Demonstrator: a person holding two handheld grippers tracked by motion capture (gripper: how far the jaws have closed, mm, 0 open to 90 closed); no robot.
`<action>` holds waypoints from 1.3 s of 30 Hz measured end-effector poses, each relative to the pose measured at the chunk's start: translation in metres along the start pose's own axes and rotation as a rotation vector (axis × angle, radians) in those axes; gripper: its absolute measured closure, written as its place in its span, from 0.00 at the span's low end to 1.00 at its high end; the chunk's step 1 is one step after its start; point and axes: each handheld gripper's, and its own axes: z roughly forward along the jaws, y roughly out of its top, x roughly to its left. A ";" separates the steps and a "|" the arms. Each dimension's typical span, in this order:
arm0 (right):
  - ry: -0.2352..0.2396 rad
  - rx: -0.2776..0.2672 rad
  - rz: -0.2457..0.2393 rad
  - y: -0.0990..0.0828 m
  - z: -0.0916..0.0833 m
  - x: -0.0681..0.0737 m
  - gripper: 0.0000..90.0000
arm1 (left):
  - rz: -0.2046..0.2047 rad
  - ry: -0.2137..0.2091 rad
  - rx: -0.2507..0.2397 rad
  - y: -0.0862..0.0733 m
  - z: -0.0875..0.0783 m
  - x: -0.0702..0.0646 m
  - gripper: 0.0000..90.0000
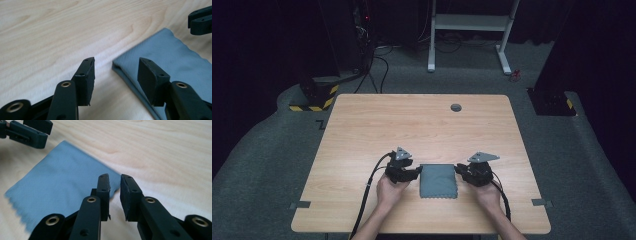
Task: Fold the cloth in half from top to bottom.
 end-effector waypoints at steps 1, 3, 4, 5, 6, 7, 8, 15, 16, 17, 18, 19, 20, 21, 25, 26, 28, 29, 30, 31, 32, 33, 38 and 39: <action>-0.003 0.004 0.008 0.003 0.003 -0.001 0.86 | 0.002 0.005 0.008 0.003 0.004 0.000 0.54; -0.002 0.012 0.018 0.007 0.009 -0.003 0.85 | 0.008 0.015 0.020 0.008 0.009 0.001 0.53; -0.007 0.019 0.021 0.009 0.013 -0.004 0.85 | 0.003 0.016 0.025 0.011 0.012 0.000 0.53; -0.009 0.028 0.032 0.011 0.016 -0.004 0.84 | 0.006 0.020 0.034 0.013 0.015 0.001 0.53; -0.009 0.028 0.030 0.012 0.018 -0.005 0.84 | 0.011 0.027 0.040 0.014 0.017 0.000 0.53; -0.009 0.032 0.034 0.014 0.022 -0.004 0.83 | 0.011 0.031 0.048 0.015 0.019 -0.001 0.53; -0.013 0.035 0.031 0.014 0.024 -0.004 0.82 | 0.020 0.038 0.057 0.015 0.021 -0.001 0.54; -0.017 0.084 0.011 0.015 0.036 -0.007 0.80 | 0.064 0.076 0.112 0.012 0.029 0.000 0.55; -0.017 0.084 0.008 0.015 0.037 -0.007 0.80 | 0.064 0.072 0.114 0.012 0.028 -0.001 0.56; -0.019 0.092 -0.001 0.015 0.036 -0.007 0.80 | 0.066 0.069 0.116 0.012 0.028 -0.001 0.57; -0.021 0.093 -0.011 0.016 0.036 -0.006 0.80 | 0.070 0.066 0.116 0.012 0.028 -0.001 0.59; -0.024 0.096 -0.023 0.016 0.036 -0.006 0.81 | 0.077 0.061 0.114 0.012 0.028 -0.002 0.61; -0.025 0.104 -0.038 0.016 0.036 -0.005 0.83 | 0.091 0.049 0.112 0.012 0.028 -0.003 0.65; -0.021 0.107 -0.049 0.017 0.036 -0.004 0.86 | 0.093 0.038 0.110 0.012 0.028 -0.004 0.71; 0.007 0.122 -0.061 0.019 0.037 -0.003 0.95 | 0.085 -0.021 0.111 0.012 0.028 0.000 0.84; 0.009 0.124 -0.062 0.019 0.037 -0.003 0.95 | 0.087 -0.027 0.111 0.012 0.028 0.000 0.86; 0.008 0.121 -0.068 0.019 0.037 -0.004 0.96 | 0.112 -0.034 0.115 0.013 0.028 -0.001 0.91; 0.006 0.121 -0.070 0.019 0.037 -0.003 0.96 | 0.123 -0.033 0.117 0.013 0.028 -0.001 0.95; 0.004 0.121 -0.072 0.019 0.037 -0.003 0.96 | 0.126 -0.037 0.121 0.014 0.028 -0.001 0.96; 0.001 0.119 -0.077 0.019 0.037 -0.003 0.96 | 0.120 -0.043 0.121 0.014 0.028 -0.001 0.97; -0.001 0.118 -0.077 0.020 0.037 -0.003 0.97 | 0.124 -0.046 0.123 0.015 0.028 0.001 0.97; -0.003 0.117 -0.075 0.020 0.037 -0.002 0.97 | 0.122 -0.045 0.121 0.015 0.029 0.001 0.97; -0.010 0.105 -0.065 0.024 0.038 -0.003 0.97 | 0.136 -0.022 0.107 0.019 0.029 0.004 0.98; -0.012 0.104 -0.069 0.026 0.039 -0.004 0.97 | 0.137 -0.018 0.106 0.021 0.030 0.005 0.98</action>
